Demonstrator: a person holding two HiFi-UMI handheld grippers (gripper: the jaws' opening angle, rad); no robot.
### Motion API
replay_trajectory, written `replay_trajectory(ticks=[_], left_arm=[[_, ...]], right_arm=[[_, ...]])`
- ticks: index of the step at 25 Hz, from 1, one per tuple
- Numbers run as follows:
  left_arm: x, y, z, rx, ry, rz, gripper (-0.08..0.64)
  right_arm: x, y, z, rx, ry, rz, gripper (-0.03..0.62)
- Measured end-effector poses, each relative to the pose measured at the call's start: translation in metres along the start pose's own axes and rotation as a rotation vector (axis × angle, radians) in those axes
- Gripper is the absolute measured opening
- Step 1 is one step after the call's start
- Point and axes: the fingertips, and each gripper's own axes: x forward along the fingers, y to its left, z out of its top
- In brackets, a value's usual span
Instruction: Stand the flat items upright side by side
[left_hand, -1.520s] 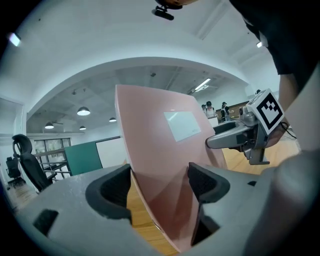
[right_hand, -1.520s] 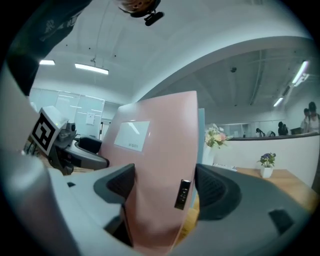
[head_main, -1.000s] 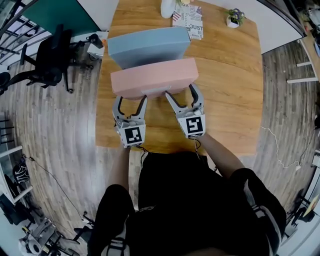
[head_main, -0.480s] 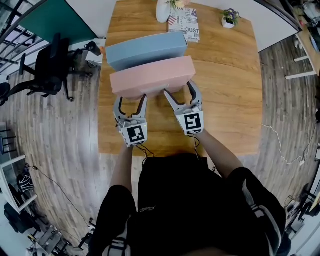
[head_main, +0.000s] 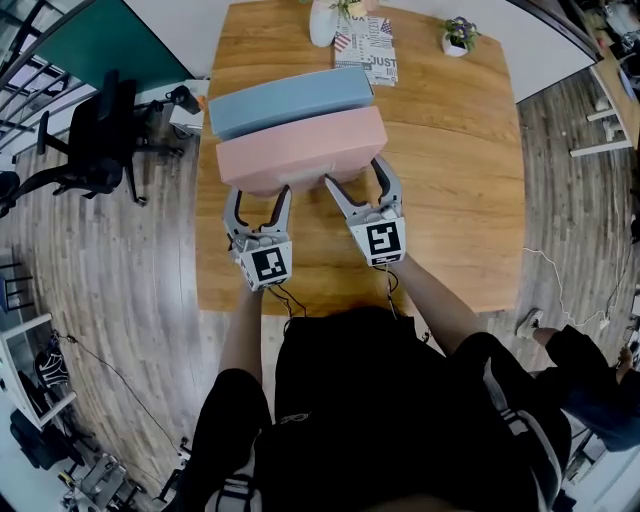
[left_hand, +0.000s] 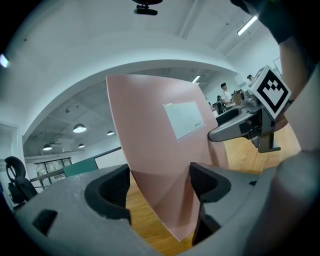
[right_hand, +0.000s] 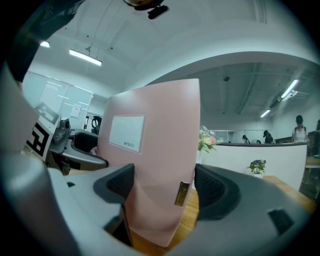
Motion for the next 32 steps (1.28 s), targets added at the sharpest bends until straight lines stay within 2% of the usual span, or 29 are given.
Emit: replay_trajectory(ticks=[6, 10, 18, 25, 32], left_arm=[[0.004, 0.004, 0.001, -0.029, 0.025, 0.01, 0.39], [0.007, 0.004, -0.003, -0.035, 0.009, 0.017, 0.39], [0.009, 0.003, -0.017, -0.004, 0.025, 0.007, 0.393], [0.009, 0.006, -0.004, -0.027, 0.019, -0.009, 0.394], [-0.004, -0.002, -0.01, -0.126, 0.046, -0.037, 0.385]], right_arm=[[0.006, -0.001, 0.002, 0.004, 0.019, -0.001, 0.377], [0.009, -0.002, 0.002, 0.001, 0.011, 0.001, 0.377], [0.014, -0.004, 0.001, -0.005, 0.002, 0.009, 0.379], [0.014, -0.003, 0.0, 0.002, 0.006, 0.019, 0.379], [0.005, 0.001, -0.006, 0.048, 0.041, 0.013, 0.379]])
